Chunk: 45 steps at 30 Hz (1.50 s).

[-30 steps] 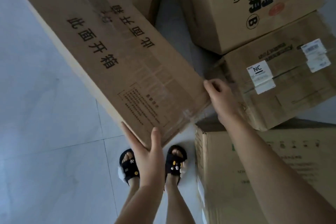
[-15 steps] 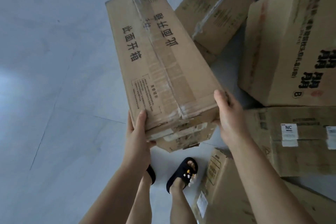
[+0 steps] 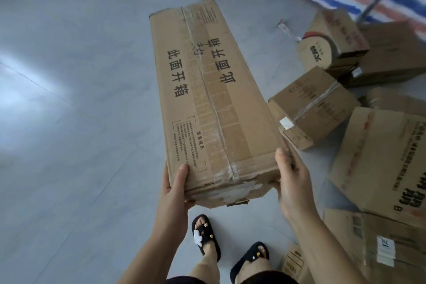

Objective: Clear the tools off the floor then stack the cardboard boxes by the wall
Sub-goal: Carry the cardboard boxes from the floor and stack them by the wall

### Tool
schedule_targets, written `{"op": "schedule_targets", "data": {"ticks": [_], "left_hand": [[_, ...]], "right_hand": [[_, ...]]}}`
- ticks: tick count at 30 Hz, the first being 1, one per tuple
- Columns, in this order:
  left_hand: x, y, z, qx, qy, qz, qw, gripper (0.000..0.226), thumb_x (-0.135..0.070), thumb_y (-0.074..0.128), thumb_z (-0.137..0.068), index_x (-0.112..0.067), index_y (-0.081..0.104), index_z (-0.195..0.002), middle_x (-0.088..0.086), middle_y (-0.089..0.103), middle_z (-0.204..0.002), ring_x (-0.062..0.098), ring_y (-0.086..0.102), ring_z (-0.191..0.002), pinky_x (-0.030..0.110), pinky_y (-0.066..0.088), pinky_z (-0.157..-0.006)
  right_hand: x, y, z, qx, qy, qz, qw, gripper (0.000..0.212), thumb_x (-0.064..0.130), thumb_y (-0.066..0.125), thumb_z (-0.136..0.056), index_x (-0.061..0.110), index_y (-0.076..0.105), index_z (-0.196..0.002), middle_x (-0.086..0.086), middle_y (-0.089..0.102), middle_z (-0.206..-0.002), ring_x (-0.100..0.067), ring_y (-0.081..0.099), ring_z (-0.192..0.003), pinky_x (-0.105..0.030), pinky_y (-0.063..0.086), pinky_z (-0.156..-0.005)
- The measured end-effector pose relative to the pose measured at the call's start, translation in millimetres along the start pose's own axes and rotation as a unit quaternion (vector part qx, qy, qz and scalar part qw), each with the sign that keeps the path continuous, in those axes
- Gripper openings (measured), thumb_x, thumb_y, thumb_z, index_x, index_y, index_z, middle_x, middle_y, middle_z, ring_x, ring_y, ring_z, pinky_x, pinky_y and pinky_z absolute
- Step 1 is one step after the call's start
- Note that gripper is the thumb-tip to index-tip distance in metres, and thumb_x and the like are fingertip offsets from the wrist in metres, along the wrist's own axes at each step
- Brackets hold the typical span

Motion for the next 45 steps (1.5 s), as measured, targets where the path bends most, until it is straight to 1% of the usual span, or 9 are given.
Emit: {"op": "schedule_targets", "data": {"ticks": [2, 5, 12, 16, 18, 24, 34, 38, 45], "left_hand": [[-31.1, -19.1, -6.5, -0.008, 0.024, 0.011, 1.0, 0.032, -0.028, 0.047, -0.096, -0.035, 0.052, -0.127, -0.011, 0.07, -0.103, 0.006, 0.066, -0.077, 0.025, 0.05, -0.053], [-76.2, -41.4, -18.3, -0.019, 0.057, 0.034, 0.998, 0.032, -0.028, 0.046, -0.096, -0.035, 0.051, -0.127, -0.014, 0.071, -0.102, 0.006, 0.068, -0.082, 0.027, 0.053, -0.054], [-165.9, -77.0, -59.9, -0.064, 0.116, 0.076, 0.988, 0.032, -0.026, 0.046, -0.097, -0.035, 0.05, -0.127, -0.016, 0.072, -0.092, 0.004, 0.068, -0.074, 0.026, 0.051, -0.049], [-216.8, -80.4, -101.7, -0.078, 0.147, 0.077, 0.983, 0.026, -0.025, 0.044, -0.097, -0.043, 0.053, -0.113, -0.017, 0.071, -0.091, 0.003, 0.068, -0.075, 0.024, 0.05, -0.05], [-241.6, -82.3, -129.1, -0.097, 0.155, 0.082, 0.98, 0.026, -0.024, 0.045, -0.097, -0.044, 0.052, -0.113, -0.02, 0.071, -0.092, 0.002, 0.068, -0.078, 0.029, 0.051, -0.054], [-329.7, -95.7, -216.5, -0.145, 0.15, 0.121, 0.971, 0.027, -0.027, 0.049, -0.096, -0.049, 0.051, -0.112, -0.018, 0.071, -0.091, 0.008, 0.069, -0.077, 0.028, 0.049, -0.049], [-447.5, -170.2, -368.1, -0.211, 0.174, 0.159, 0.949, 0.03, -0.03, 0.049, -0.095, -0.045, 0.05, -0.121, -0.012, 0.068, -0.109, 0.017, 0.067, -0.097, 0.038, 0.053, -0.066], [-510.0, -223.4, -443.6, -0.227, 0.179, 0.164, 0.943, 0.029, -0.032, 0.05, -0.095, -0.044, 0.05, -0.12, -0.011, 0.066, -0.112, 0.016, 0.064, -0.1, 0.039, 0.053, -0.072], [-649.4, -304.7, -555.4, -0.22, 0.171, 0.145, 0.949, 0.029, -0.033, 0.048, -0.096, -0.046, 0.05, -0.121, -0.012, 0.069, -0.104, 0.014, 0.066, -0.095, 0.035, 0.053, -0.06]], "right_hand": [[17.3, 35.7, -0.7, 0.019, -0.005, -0.015, 1.0, 0.036, 0.045, 0.058, -0.088, 0.033, 0.058, -0.122, 0.009, 0.064, -0.121, -0.012, 0.058, -0.115, -0.046, 0.044, -0.103], [44.3, 89.2, -10.9, 0.053, -0.016, -0.013, 0.998, 0.072, 0.068, 0.065, -0.066, 0.028, 0.058, -0.125, 0.005, 0.064, -0.122, -0.018, 0.058, -0.116, -0.05, 0.044, -0.101], [93.2, 197.4, -63.5, 0.115, -0.047, -0.01, 0.992, 0.055, 0.06, 0.062, -0.072, 0.027, 0.064, -0.116, 0.001, 0.068, -0.115, -0.022, 0.061, -0.111, -0.054, 0.045, -0.098], [113.0, 254.1, -117.4, 0.135, -0.052, -0.023, 0.989, 0.023, 0.034, 0.056, -0.092, 0.027, 0.065, -0.111, -0.002, 0.069, -0.109, -0.028, 0.063, -0.106, -0.054, 0.049, -0.091], [125.5, 286.0, -148.7, 0.155, -0.055, -0.026, 0.986, 0.022, 0.03, 0.051, -0.095, 0.027, 0.065, -0.113, 0.0, 0.07, -0.109, -0.026, 0.063, -0.106, -0.052, 0.049, -0.091], [169.4, 395.4, -243.2, 0.194, -0.054, 0.003, 0.98, 0.017, 0.035, 0.052, -0.094, 0.041, 0.065, -0.103, 0.006, 0.067, -0.115, -0.023, 0.062, -0.108, -0.055, 0.046, -0.096], [208.7, 614.4, -355.4, 0.278, -0.076, 0.06, 0.956, 0.026, 0.052, 0.055, -0.085, 0.046, 0.062, -0.109, 0.011, 0.062, -0.123, -0.02, 0.056, -0.117, -0.052, 0.044, -0.1], [221.9, 719.5, -394.9, 0.268, -0.096, 0.07, 0.956, 0.072, 0.085, 0.057, -0.055, 0.044, 0.06, -0.114, 0.014, 0.058, -0.129, -0.017, 0.052, -0.122, -0.048, 0.04, -0.104], [254.1, 898.2, -456.8, 0.257, -0.093, 0.091, 0.958, 0.093, 0.093, 0.053, -0.046, 0.041, 0.056, -0.123, 0.013, 0.059, -0.128, -0.019, 0.054, -0.12, -0.052, 0.042, -0.102]]}}
Point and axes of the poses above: each hand's wrist, its own z-axis away from the middle knuckle, its own y-axis out of the palm, x = y × z, the point moved 10 cm from there along -z, towards the middle knuckle
